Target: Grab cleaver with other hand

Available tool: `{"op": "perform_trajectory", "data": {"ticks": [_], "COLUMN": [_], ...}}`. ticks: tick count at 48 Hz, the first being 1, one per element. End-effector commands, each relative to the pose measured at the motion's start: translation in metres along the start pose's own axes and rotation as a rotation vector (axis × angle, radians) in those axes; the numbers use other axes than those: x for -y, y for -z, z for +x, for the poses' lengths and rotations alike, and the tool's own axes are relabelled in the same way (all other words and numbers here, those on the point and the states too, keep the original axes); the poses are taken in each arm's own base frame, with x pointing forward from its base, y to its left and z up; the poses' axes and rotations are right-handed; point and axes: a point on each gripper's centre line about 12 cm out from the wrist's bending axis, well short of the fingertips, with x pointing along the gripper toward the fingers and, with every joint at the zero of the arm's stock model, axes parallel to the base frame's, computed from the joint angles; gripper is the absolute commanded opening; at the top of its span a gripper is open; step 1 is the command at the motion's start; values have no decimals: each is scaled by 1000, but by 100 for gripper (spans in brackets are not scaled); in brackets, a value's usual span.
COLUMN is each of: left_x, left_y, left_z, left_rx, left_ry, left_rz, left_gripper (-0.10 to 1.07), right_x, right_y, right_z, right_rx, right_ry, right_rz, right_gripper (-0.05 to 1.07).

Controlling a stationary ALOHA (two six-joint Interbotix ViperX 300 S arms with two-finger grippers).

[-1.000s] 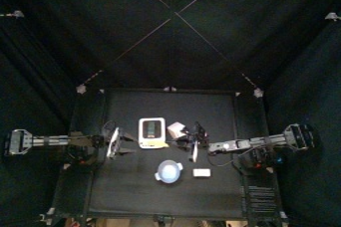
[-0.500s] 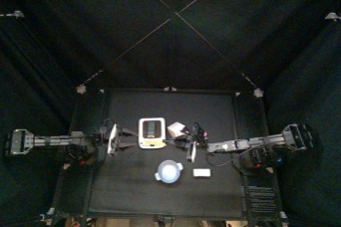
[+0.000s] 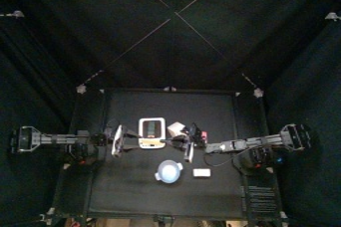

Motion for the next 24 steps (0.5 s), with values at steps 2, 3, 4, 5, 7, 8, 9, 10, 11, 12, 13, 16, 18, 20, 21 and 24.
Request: {"op": "perform_trajectory", "data": {"ticks": [2,3,4,5,7,8,9,10,11,12,13,16,18,20,21,24], "left_x": [0,0,1,1,1,1,0,1,0,0,0,-1,-1,-1,-1,-1], "left_y": [-7,-7,-7,-7,-5,-5,-5,-5,-4,-4,-4,-3,-3,-4,-4,-5], "left_z": [7,8,8,8,9,9,9,9,9,9,10,10,10,10,10,10], "left_rx": [30,28,27,27,24,24,24,26,28,28,28,33,38,44,49,58], "left_ry": [16,18,21,24,24,24,25,25,25,25,22,20,20,21,21,21], "left_rz": [14,19,24,29,41,47,52,59,66,72,74,85,86,88,87,85], "left_gripper": [87,87,87,87,87,87,87,87,87,87,86,86,86,86,86,86], "right_x": [-4,-4,-4,-4,-4,-4,-4,-5,-5,-5,-5,-5,-6,-6,-6,-6], "right_y": [-17,-16,-16,-17,-17,-16,-16,-16,-15,-14,-14,-13,-14,-14,-13,-13], "right_z": [-3,-2,-2,-1,0,0,1,1,3,4,4,6,7,7,8,8], "right_rx": [40,39,39,39,39,38,37,37,33,31,30,28,28,29,27,26], "right_ry": [-14,-12,-11,-12,-11,-12,-10,-13,-12,-12,-11,-9,-11,-11,-10,-10], "right_rz": [10,9,10,10,10,9,9,9,8,9,7,6,8,7,6,6], "right_gripper": [45,45,45,45,45,45,45,45,45,45,45,45,45,45,45,45]}}
